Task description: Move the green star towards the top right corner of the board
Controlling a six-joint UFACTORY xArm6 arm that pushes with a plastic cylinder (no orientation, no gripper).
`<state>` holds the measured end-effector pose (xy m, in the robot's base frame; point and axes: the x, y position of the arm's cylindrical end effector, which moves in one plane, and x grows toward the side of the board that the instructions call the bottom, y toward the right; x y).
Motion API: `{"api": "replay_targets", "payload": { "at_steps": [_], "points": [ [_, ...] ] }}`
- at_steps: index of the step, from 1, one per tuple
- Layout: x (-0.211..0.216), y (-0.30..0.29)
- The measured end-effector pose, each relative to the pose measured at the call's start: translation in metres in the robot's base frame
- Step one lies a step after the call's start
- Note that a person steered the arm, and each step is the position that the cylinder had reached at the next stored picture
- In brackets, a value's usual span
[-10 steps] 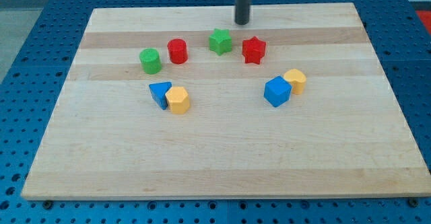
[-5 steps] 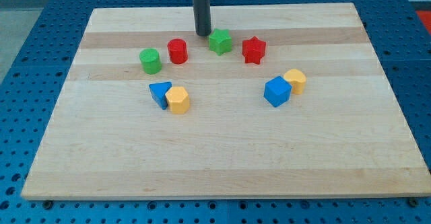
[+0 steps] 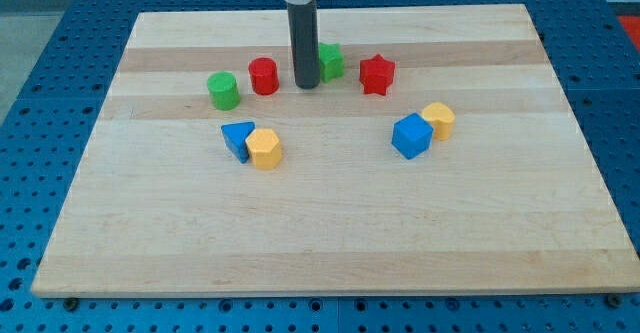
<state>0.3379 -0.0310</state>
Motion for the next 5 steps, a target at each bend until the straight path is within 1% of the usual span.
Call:
{"api": "replay_targets", "payload": {
  "at_steps": [1,2,4,5],
  "points": [
    [-0.027,0.007],
    [-0.039,0.011],
    [-0.037,0.046],
    [-0.051,0.046]
  ]
}}
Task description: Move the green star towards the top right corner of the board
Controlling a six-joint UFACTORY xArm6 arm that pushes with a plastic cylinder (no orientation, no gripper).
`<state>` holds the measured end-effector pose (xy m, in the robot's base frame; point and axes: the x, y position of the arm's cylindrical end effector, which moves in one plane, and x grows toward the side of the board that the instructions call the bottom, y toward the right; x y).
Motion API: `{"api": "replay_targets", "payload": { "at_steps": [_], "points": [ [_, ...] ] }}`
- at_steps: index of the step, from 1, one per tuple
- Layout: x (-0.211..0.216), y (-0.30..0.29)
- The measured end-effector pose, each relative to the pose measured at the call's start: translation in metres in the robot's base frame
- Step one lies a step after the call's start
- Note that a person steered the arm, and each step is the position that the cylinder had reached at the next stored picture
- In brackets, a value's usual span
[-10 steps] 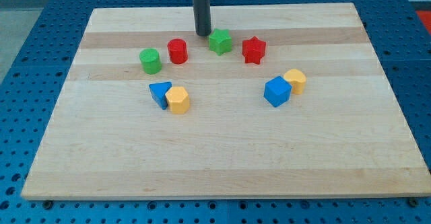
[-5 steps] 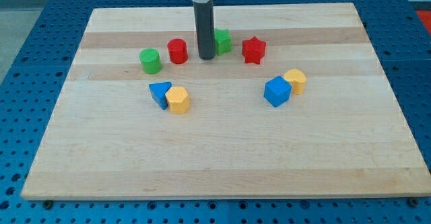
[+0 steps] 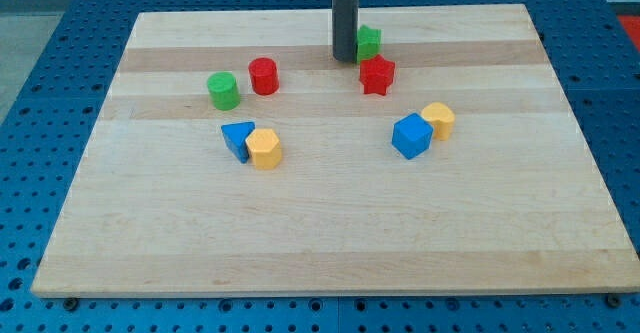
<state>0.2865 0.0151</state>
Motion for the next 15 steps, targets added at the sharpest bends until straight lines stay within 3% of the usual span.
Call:
{"api": "replay_targets", "payload": {
  "at_steps": [3,5,8,10,12,15],
  "points": [
    [-0.003,0.041],
    [0.033,0.059],
    [-0.002,0.03],
    [-0.004,0.077],
    [-0.017,0.053],
    [-0.029,0.09]
  ]
}}
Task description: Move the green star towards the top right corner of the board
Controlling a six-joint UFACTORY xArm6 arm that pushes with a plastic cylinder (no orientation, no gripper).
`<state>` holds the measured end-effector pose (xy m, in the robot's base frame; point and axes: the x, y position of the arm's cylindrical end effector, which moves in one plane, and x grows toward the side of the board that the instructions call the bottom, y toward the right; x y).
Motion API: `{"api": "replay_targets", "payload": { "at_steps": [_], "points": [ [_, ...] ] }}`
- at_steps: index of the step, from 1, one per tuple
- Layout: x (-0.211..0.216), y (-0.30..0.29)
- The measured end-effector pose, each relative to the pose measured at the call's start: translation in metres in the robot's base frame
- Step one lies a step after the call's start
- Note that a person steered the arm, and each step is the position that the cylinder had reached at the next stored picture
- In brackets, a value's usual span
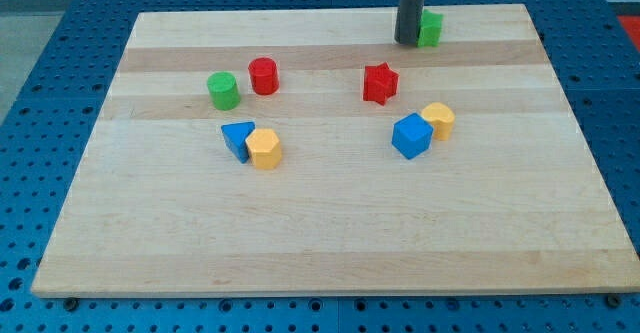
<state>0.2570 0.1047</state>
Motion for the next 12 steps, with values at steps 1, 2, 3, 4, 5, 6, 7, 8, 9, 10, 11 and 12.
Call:
{"api": "replay_targets", "payload": {
  "at_steps": [1,2,3,4,5,6,7,8,9,10,11,12],
  "points": [
    [-0.004,0.002],
    [-0.004,0.017],
    [-0.005,0.026],
    [-0.005,0.04],
    [-0.005,0.058],
    [-0.005,0.069],
    [0.001,0.057],
    [0.008,0.067],
    [0.008,0.088],
    [0.006,0.102],
    [-0.011,0.102],
    [-0.018,0.102]
  ]
}}
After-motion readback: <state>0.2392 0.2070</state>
